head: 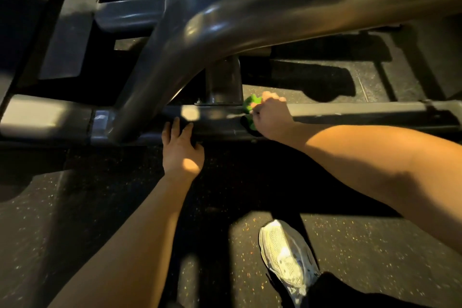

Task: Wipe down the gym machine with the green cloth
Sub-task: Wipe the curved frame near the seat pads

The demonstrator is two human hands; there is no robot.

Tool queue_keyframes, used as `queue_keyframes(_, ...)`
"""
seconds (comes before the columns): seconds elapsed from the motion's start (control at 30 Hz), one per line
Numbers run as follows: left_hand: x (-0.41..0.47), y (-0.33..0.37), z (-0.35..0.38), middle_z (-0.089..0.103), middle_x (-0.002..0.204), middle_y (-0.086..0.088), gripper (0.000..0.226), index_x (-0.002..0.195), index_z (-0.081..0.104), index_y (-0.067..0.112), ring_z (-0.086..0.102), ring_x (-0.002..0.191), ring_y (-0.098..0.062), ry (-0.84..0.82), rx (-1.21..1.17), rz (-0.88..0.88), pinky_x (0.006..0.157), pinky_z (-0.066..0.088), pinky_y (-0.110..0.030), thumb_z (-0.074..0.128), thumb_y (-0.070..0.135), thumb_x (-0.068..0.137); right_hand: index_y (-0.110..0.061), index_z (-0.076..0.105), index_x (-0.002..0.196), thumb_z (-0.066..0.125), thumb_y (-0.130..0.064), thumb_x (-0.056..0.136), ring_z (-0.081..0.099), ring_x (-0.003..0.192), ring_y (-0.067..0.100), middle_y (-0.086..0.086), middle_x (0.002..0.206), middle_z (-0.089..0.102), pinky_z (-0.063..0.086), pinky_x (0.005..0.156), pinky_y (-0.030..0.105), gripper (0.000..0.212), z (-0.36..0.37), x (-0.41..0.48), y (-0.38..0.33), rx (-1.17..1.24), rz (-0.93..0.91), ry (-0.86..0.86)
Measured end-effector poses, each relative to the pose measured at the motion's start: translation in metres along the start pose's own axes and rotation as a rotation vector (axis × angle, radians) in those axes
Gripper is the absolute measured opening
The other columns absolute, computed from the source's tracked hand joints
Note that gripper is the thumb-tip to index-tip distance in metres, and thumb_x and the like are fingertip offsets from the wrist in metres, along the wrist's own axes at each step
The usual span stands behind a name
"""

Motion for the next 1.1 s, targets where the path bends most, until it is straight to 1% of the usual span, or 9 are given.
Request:
queue_keyframes(0.07,-0.001,-0.001,0.001,0.009,0.171,-0.005,0.064,0.157,0.035,0.019,-0.004,0.157,-0.027,-0.013,-0.024,0.003,0.128,0.007,-0.042,0.058,0.022,0.098,-0.019,0.074,0.112,0.040,-0.034,0.103,0.056,0.106,0.029,0.010,0.110,0.062,0.043,0.093,0.041,0.038,-0.001,-0.002,0.010,-0.060,0.061,0.006)
queue_keyframes(0.13,-0.002,-0.002,0.002,0.006,0.171,-0.005,0.066,0.158,0.033,0.019,-0.007,0.157,-0.026,-0.022,-0.037,0.016,0.128,0.005,-0.041,0.059,0.020,0.098,-0.018,0.071,0.115,0.042,-0.032,0.103,0.051,0.113,0.030,0.011,0.120,0.058,0.040,0.096,0.043,0.034,-0.001,-0.003,-0.016,-0.049,0.069,0.015)
queue_keyframes(0.27,-0.004,-0.004,0.000,0.005,0.171,-0.006,0.068,0.159,0.032,0.018,-0.009,0.157,-0.025,-0.032,-0.032,0.031,0.128,0.005,-0.038,0.060,0.017,0.097,-0.019,0.063,0.128,0.046,-0.033,0.101,0.042,0.123,0.032,0.011,0.135,0.047,0.037,0.102,0.045,0.034,0.003,-0.008,-0.100,0.093,-0.149,0.069)
queue_keyframes(0.33,-0.004,-0.004,0.000,0.005,0.171,-0.007,0.068,0.159,0.031,0.017,-0.008,0.157,-0.025,-0.043,-0.015,0.025,0.128,0.004,-0.039,0.059,0.017,0.097,-0.018,0.061,0.133,0.047,-0.032,0.102,0.043,0.123,0.034,0.013,0.135,0.047,0.037,0.101,0.045,0.037,0.003,-0.011,-0.110,0.096,-0.235,0.061)
queue_keyframes(0.5,-0.006,-0.002,0.002,0.002,0.172,-0.004,0.066,0.160,0.029,0.017,-0.011,0.157,-0.024,-0.059,-0.056,0.009,0.128,0.003,-0.040,0.057,0.021,0.100,-0.021,0.048,0.149,0.045,-0.035,0.105,0.043,0.124,0.030,0.010,0.133,0.045,0.034,0.108,0.042,0.046,0.015,-0.048,-0.046,0.035,-0.341,-0.004)
queue_keyframes(0.6,-0.007,0.000,0.002,0.000,0.172,-0.002,0.067,0.160,0.027,0.018,-0.012,0.157,-0.022,-0.066,-0.056,0.001,0.128,0.003,-0.040,0.056,0.022,0.101,-0.025,0.044,0.151,0.044,-0.032,0.105,0.042,0.118,0.025,0.005,0.126,0.045,0.032,0.099,0.039,0.046,0.025,-0.073,-0.017,-0.029,-0.289,0.003)
queue_keyframes(0.87,-0.008,-0.001,0.005,0.000,0.171,-0.006,0.069,0.160,0.027,0.014,-0.011,0.157,-0.026,-0.058,-0.023,0.016,0.126,-0.001,-0.037,0.059,0.017,0.098,-0.012,0.059,0.140,0.063,-0.020,0.095,0.052,0.121,0.039,0.018,0.127,0.056,0.038,0.099,0.046,0.046,0.017,-0.031,-0.101,0.060,-0.318,0.088)
queue_keyframes(0.97,-0.011,0.001,0.005,-0.001,0.172,-0.004,0.070,0.161,0.026,0.015,-0.012,0.157,-0.025,-0.081,-0.032,0.012,0.126,0.000,-0.039,0.058,0.020,0.099,-0.023,0.054,0.145,0.066,-0.025,0.092,0.051,0.116,0.034,0.012,0.122,0.054,0.038,0.095,0.043,0.054,0.028,-0.052,-0.062,-0.089,-0.439,0.058)
queue_keyframes(1.1,-0.010,0.000,0.004,-0.004,0.171,-0.002,0.069,0.161,0.024,0.016,-0.015,0.156,-0.023,-0.085,-0.052,0.020,0.126,0.001,-0.038,0.057,0.021,0.101,-0.028,0.056,0.143,0.072,-0.023,0.088,0.048,0.109,0.029,0.007,0.116,0.050,0.037,0.090,0.042,0.058,0.046,-0.078,-0.007,-0.069,-0.382,0.026)
Point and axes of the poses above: each hand's wrist, its own x-axis towards the middle knuckle, its own z-axis out of the palm, y = z × x, the point moved 6 cm from there along x, towards the middle knuckle
